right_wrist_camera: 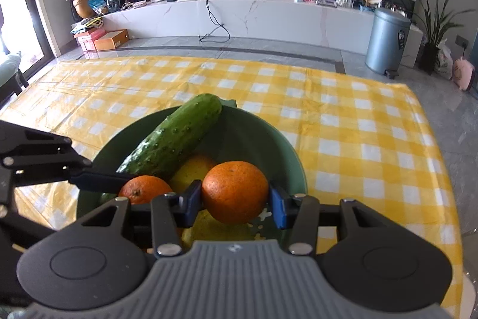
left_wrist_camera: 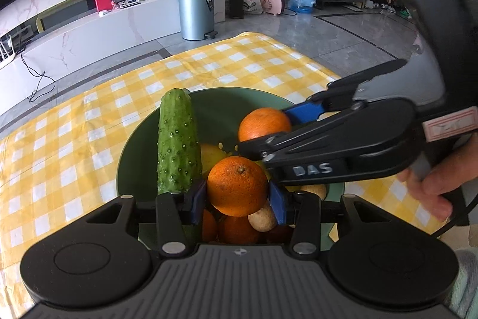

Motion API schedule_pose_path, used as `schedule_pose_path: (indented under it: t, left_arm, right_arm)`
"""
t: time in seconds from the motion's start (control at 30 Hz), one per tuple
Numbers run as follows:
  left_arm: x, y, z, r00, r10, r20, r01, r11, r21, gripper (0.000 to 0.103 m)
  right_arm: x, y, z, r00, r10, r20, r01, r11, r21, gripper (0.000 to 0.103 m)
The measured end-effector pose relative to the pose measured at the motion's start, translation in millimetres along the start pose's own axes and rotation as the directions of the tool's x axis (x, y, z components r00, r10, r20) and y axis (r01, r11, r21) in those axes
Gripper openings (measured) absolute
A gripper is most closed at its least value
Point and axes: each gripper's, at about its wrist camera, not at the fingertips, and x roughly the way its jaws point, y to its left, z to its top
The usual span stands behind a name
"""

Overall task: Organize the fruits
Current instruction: 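Carry the orange into the colander while the right gripper carries the other orange there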

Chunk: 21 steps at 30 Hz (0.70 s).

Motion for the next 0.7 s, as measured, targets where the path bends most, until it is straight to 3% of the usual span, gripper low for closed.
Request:
schedule_pose_path:
  t: [0.5,0.7]
  left_arm:
    - [2.7,-0.8,-0.4,1.000,0.023,-0.011,-0.024,0.997,-0.073,0.051]
    - [-0.5,-0.3,-3.0,1.000,0.025,0.001,-0.025,0.995,-0.098,0.059]
  right_arm:
    - [2.7,0.6,-4.7,1.000,-0.011,0.000,0.011,0.999,0.045,0.046]
    - [-1.5,3.4,-5.3,1.000,-0.031,-0.001,0.031,0.998,0.051,0.050]
